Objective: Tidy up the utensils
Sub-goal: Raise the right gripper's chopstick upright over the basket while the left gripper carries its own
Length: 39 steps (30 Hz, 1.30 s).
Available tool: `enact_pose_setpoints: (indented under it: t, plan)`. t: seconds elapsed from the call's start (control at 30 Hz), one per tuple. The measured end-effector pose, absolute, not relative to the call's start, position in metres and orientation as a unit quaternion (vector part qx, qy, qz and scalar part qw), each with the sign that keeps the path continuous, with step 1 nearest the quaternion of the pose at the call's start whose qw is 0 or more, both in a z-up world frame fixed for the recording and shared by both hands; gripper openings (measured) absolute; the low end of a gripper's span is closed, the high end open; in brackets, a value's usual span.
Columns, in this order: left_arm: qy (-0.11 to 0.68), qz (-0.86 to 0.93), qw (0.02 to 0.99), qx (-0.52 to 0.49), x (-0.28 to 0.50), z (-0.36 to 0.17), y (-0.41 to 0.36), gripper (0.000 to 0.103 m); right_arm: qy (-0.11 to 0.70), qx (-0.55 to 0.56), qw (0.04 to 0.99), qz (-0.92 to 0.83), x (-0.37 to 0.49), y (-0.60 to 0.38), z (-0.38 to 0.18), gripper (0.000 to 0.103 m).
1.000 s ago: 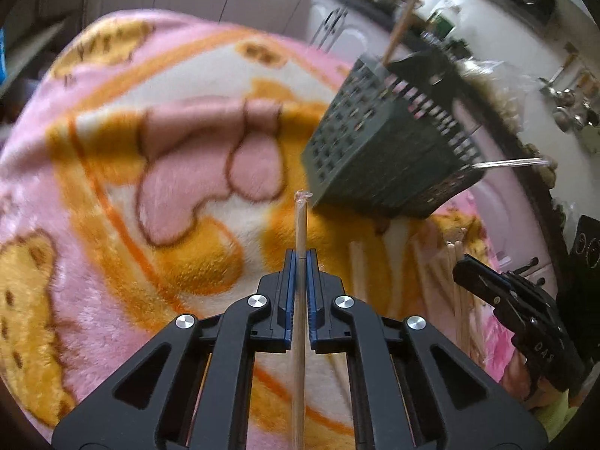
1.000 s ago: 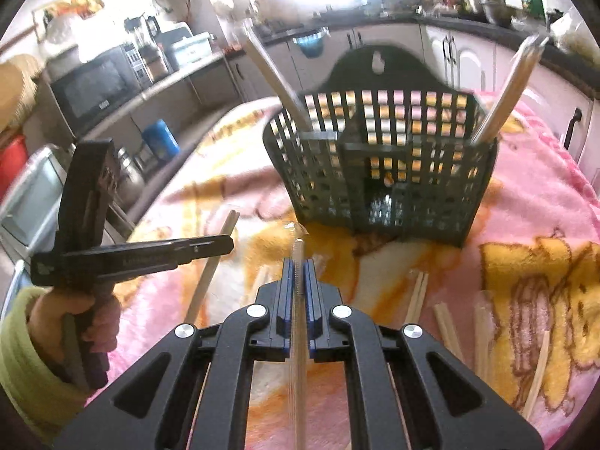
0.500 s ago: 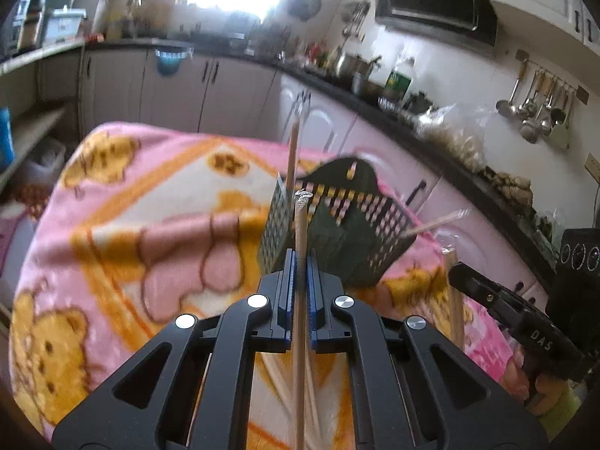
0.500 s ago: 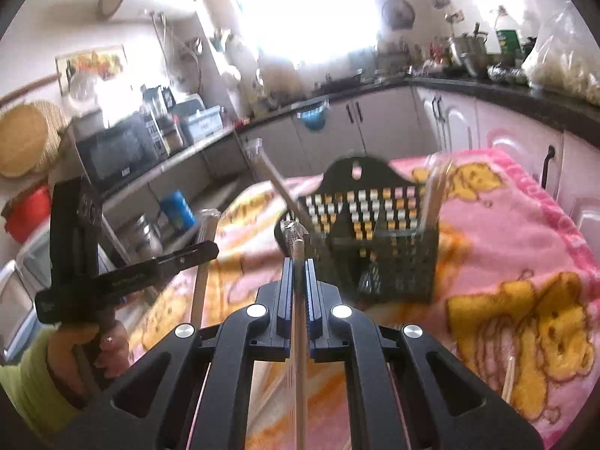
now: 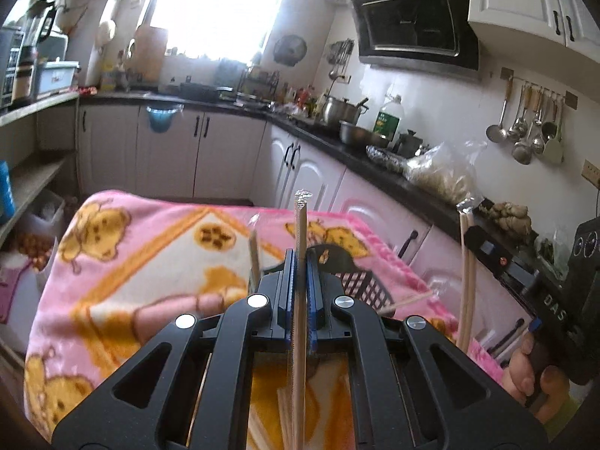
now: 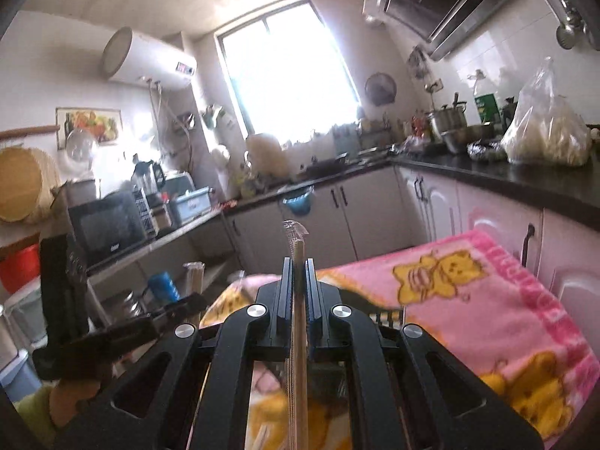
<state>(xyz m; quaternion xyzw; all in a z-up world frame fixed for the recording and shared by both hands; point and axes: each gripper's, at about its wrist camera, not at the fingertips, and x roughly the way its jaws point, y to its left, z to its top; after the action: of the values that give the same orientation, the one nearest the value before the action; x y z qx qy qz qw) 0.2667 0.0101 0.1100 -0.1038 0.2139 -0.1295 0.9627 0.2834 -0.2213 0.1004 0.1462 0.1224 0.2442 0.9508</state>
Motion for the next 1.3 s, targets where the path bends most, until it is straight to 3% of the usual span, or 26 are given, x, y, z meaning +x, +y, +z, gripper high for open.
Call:
enact_pose_setpoints:
  t: [0.6, 1.3]
  plan:
    - [0.157, -0.121, 0.976, -0.089, 0.310, 0.137, -0.012, 0.001, 0.024, 0.157, 0.973, 0.170, 0.334, -0.226, 0.129, 0.006]
    - [0.082, -0.089, 0.989, -0.085, 0.349, 0.122, -0.019, 0.001, -0.027, 0.117, 0.991, 0.058, 0.382, -0.200, 0.100, 0.006]
